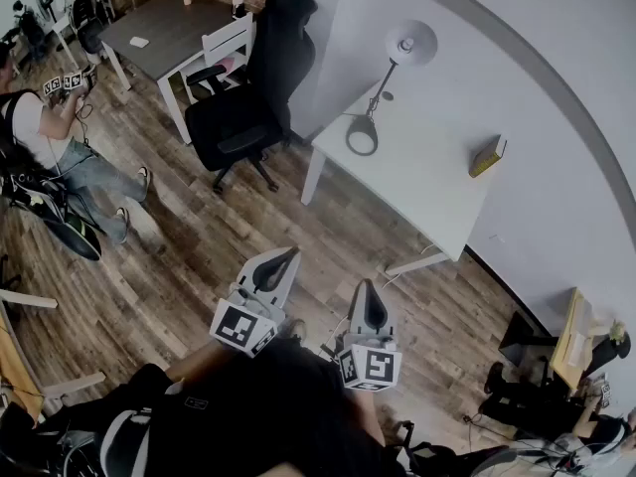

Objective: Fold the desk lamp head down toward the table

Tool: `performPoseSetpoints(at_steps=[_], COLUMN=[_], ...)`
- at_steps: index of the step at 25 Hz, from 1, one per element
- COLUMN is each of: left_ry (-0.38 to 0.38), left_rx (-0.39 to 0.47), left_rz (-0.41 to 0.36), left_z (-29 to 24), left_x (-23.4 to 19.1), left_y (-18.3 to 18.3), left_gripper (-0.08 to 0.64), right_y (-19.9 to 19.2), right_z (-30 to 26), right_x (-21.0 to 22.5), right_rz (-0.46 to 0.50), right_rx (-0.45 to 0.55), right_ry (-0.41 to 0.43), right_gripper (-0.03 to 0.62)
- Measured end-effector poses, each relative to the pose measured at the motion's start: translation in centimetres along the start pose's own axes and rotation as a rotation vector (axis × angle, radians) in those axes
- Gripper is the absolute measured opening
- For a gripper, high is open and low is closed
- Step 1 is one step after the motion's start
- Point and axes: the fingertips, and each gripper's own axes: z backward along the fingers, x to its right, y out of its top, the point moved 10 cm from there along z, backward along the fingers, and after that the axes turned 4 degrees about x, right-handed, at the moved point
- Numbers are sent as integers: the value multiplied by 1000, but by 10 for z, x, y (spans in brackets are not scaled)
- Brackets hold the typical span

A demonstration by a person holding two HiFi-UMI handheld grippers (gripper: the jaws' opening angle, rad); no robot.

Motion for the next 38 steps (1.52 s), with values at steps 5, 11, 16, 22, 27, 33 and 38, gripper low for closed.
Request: performPoseSetpoints(at_steps=[5,11,16,22,27,33,38], left_ry=[0,-5,-4,5,28,67,90], left_rx=[-11,-15,-23,-23,-35,-45,-61], left_rz=[-9,-3,-1,-7,-11,-19,-22], left_z=[-2,-5,-13,-24,-45,-61,-66], left_x=[-4,-3,5,20,42,62,68], left_y=[-1,-5,-7,-13,-17,-25,-31], left_gripper=[25,25,25,25,25,25,25], right_y=[2,0,0,-4,-2,-4,-5], right_z=[-3,-4,-4,-4,-7,-14,-20], right_x=[-1,2,13,29,63,96,108], right_rz=[1,-4,-23,-12,-23,-35,-43], right_rx=[1,-3,3,-8,-13,-3,-8], right_ry=[1,1,-6,16,42,86,107], right_gripper=[12,12,14,14,14,14,14])
